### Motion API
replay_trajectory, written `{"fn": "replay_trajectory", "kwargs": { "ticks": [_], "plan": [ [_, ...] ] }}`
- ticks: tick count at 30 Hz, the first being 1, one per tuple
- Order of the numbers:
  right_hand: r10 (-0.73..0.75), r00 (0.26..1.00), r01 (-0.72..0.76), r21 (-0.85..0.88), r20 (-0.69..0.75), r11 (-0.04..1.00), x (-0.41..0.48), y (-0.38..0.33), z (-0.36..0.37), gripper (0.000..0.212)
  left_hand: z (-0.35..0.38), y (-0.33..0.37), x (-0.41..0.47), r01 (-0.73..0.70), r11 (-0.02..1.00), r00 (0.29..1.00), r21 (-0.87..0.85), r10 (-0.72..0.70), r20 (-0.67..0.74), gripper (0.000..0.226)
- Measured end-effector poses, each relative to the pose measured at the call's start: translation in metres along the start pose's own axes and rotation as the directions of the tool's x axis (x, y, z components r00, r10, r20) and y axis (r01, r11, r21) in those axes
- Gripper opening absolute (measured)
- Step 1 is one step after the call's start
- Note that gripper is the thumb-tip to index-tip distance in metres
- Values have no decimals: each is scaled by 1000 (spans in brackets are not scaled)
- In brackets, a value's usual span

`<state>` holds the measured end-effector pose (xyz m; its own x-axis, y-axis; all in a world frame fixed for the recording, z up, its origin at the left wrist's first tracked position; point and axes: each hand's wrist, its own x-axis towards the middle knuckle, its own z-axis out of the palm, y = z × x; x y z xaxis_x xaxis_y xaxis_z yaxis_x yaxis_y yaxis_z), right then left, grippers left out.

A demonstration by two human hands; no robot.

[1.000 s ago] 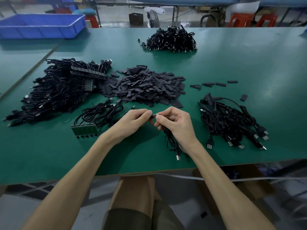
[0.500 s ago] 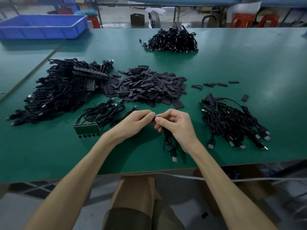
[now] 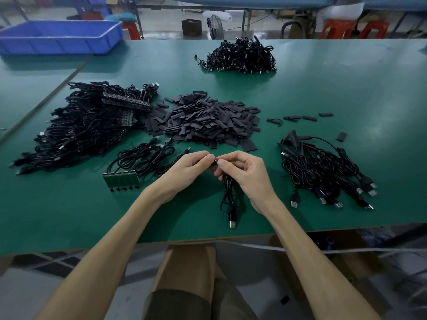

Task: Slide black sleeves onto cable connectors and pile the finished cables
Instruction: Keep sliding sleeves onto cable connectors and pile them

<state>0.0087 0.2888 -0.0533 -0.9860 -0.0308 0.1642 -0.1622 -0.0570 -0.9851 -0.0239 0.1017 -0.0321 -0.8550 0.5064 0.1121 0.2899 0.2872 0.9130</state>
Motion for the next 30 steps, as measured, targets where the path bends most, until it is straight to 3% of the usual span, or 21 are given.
{"fn": "replay_trajectory", "kwargs": {
  "ticks": [30],
  "plan": [
    [55, 996, -50, -71, 75, 996, -1, -1, -4, 9, 0, 4, -2, -53, 998, 992, 27, 49, 116, 38]
  ]
}}
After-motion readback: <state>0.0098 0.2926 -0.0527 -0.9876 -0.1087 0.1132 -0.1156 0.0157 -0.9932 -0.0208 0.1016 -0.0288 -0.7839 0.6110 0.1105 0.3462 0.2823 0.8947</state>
